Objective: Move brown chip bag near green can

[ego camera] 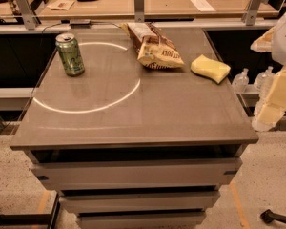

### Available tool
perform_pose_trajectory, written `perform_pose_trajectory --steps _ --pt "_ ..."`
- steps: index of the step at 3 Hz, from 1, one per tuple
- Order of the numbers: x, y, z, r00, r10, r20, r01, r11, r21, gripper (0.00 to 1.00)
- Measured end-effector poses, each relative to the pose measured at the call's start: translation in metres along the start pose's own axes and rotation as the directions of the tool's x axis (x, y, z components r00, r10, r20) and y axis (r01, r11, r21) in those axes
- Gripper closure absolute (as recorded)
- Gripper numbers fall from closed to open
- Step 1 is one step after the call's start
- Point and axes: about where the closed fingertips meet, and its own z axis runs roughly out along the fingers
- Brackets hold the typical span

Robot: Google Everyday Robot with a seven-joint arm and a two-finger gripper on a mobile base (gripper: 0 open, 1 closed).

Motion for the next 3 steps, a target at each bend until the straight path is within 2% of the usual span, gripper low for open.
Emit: perform_pose_trajectory --steps 1,2,3 --pt "-0.0014 -0.0004 -0.0025 1.0 0.002 0.015 -0.002 0.9999 0.011 0.0" --pt "-0.0033 0.0008 -0.0026 0.996 0.017 0.084 -0.019 0.9996 0.019 0.0" --pt "-0.0029 0.0058 0.0038 0.986 0.068 0.151 -0.071 0.9973 0.017 0.0"
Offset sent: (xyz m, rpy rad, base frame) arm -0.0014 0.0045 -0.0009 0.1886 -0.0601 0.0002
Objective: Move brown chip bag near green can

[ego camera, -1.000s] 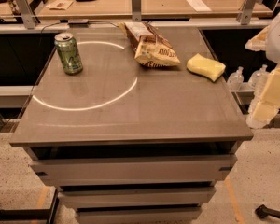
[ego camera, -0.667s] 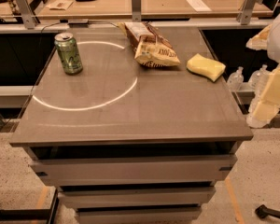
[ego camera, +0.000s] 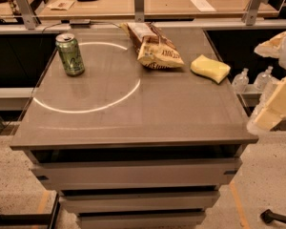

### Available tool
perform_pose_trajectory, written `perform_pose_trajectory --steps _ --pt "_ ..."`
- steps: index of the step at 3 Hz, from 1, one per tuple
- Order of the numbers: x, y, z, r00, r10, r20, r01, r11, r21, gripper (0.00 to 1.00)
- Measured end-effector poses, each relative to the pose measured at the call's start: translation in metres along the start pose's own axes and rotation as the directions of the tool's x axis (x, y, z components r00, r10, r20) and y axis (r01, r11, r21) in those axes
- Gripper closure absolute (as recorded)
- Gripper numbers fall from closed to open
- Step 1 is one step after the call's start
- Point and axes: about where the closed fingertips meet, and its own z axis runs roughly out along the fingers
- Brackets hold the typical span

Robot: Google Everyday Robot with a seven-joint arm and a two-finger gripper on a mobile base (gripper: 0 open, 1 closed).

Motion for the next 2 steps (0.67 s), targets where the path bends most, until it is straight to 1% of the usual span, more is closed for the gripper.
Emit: perform_pose_trajectory --steps 1,2 --pt "0.011 0.003 0.007 0.992 0.113 0.051 -0.115 0.9932 0.019 0.0" --pt "0.024 -0.001 0.01 0.972 0.18 0.147 -0.19 0.9804 0.053 0.0"
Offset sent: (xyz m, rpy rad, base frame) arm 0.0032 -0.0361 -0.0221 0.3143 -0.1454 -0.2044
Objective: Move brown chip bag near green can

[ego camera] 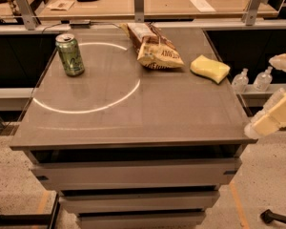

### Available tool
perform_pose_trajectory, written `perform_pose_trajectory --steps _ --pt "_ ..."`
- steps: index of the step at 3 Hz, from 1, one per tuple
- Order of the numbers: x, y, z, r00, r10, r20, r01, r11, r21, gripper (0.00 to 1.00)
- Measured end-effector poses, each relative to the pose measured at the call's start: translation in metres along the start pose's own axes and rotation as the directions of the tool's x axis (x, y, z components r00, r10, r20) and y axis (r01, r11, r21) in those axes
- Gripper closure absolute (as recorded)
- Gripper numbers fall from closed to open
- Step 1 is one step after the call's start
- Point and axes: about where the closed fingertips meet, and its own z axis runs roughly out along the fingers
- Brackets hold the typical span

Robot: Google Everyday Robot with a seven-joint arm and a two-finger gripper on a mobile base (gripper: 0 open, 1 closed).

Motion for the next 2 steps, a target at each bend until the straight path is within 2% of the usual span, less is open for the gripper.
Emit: perform_pose_trajectory --steps 1,2 --pt "-0.005 -0.014 0.002 0.994 0.005 0.106 -0.012 0.9982 0.059 0.0" --pt "-0.011 -0.026 0.004 0.986 0.021 0.163 -0.04 0.9926 0.115 0.0"
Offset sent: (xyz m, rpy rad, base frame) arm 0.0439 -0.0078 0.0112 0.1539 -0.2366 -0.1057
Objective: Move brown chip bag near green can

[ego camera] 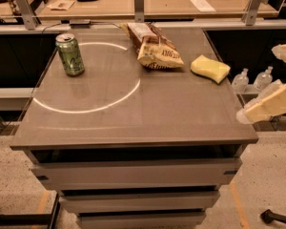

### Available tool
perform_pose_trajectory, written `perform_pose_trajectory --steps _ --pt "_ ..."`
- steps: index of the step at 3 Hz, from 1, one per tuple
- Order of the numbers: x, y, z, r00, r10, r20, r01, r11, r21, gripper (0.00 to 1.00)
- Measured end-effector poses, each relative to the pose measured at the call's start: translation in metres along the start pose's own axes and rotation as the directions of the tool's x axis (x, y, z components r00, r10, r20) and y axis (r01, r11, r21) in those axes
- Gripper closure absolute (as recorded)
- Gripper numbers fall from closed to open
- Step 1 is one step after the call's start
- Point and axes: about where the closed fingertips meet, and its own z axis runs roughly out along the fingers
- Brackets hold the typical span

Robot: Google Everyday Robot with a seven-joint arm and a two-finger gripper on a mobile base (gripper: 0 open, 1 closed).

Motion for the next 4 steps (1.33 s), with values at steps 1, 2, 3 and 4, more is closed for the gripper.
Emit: perform_pose_trajectory --steps 1,2,3,4 --pt "0.008 -0.006 0.004 0.996 0.092 0.019 -0.093 0.995 0.036 0.0" --pt "0.019 -0.01 0.012 0.971 0.232 0.063 -0.234 0.9712 0.042 0.0" --pt "0.014 -0.012 0.027 0.938 0.324 0.122 -0.329 0.9438 0.026 0.0" --pt "0.014 -0.012 0.027 0.938 0.324 0.122 -0.33 0.9438 0.026 0.0"
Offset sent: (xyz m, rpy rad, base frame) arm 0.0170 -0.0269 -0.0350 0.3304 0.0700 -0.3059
